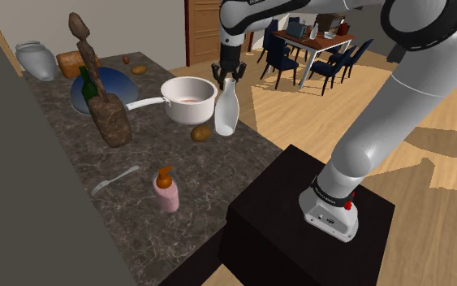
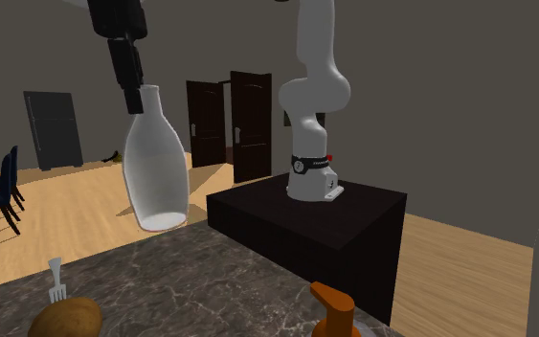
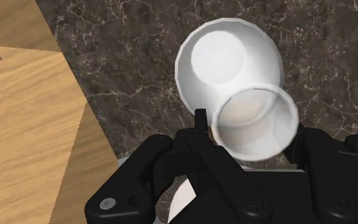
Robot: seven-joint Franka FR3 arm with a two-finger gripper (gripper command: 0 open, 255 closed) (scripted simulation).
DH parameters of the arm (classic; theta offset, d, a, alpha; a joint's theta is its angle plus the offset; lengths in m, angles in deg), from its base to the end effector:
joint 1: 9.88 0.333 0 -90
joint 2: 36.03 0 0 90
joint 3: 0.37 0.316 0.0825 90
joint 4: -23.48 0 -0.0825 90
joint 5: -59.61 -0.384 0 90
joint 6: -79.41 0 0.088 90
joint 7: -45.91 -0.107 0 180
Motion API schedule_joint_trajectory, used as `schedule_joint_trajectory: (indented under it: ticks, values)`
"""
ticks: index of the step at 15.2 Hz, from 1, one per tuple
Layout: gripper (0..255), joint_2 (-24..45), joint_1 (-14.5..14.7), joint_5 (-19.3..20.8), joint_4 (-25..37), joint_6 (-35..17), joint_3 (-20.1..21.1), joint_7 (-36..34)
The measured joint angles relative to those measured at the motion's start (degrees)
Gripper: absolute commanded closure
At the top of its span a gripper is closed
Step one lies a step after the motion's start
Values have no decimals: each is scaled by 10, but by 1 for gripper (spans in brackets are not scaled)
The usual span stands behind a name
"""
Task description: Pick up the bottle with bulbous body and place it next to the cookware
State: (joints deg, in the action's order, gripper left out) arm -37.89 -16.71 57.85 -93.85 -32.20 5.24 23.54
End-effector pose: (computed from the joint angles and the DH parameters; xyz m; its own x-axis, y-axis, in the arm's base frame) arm 0.5349 -0.0090 0.4481 0.9090 -0.4106 -0.0719 -0.4115 -0.9114 0.0030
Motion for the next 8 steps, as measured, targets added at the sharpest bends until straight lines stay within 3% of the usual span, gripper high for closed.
schedule_joint_trajectory:
  ticks: [8]
  values:
    - [255,23,0,2,-37,-60,0,1]
